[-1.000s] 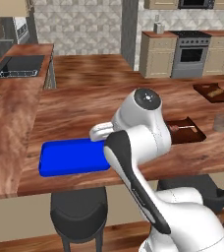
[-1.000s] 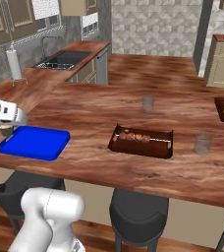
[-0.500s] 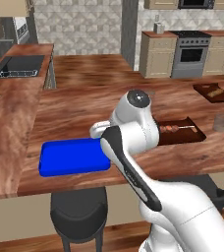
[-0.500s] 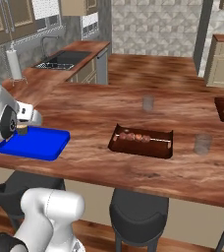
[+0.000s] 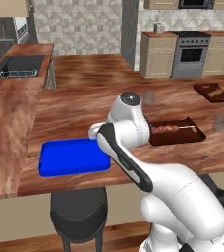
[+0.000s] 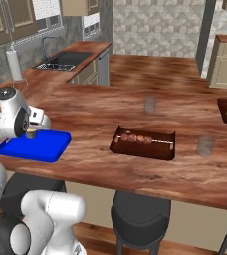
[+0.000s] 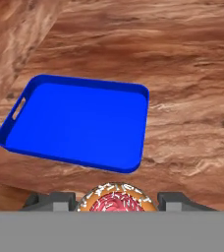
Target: Take the cupcake and cake from the fridge and place them on the empty tray on the dining counter.
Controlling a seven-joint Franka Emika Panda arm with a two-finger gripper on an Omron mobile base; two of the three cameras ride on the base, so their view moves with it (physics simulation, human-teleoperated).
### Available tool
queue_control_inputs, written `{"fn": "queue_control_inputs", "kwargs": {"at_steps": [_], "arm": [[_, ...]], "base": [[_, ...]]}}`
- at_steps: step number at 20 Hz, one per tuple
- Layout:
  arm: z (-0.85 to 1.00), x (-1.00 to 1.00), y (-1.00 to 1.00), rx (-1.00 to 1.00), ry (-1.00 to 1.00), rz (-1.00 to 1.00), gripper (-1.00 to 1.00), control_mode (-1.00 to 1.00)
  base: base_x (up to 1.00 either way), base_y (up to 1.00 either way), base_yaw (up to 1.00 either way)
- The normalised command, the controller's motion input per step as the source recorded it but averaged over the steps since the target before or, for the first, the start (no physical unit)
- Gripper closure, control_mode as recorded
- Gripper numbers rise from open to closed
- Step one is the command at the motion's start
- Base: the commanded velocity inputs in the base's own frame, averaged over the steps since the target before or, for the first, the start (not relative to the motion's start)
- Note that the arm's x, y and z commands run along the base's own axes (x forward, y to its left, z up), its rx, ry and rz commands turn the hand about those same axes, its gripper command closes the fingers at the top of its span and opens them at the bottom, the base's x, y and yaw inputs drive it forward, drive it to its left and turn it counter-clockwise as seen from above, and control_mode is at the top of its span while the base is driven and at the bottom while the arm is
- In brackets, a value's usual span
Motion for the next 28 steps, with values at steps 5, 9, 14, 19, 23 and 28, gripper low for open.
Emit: {"fn": "queue_control_inputs", "kwargs": {"at_steps": [5,9,14,19,23,28], "arm": [[-0.45,0.32,0.01,-0.02,0.02,0.0,1.0,-1.0],[-0.54,0.23,0.12,-0.05,-0.02,0.0,1.0,-1.0],[-0.29,0.29,0.03,-0.02,0.0,0.0,1.0,-1.0],[-0.21,0.32,0.01,0.0,0.0,0.0,1.0,-1.0],[-0.32,0.29,0.03,0.0,0.0,0.0,1.0,-1.0],[-0.37,0.33,0.05,-0.01,0.0,0.0,1.0,-1.0]], "base": [[0.0,0.0,0.0],[0.0,0.0,0.0],[0.0,0.0,0.0],[0.0,0.0,0.0],[0.0,0.0,0.0],[0.0,0.0,0.0]]}}
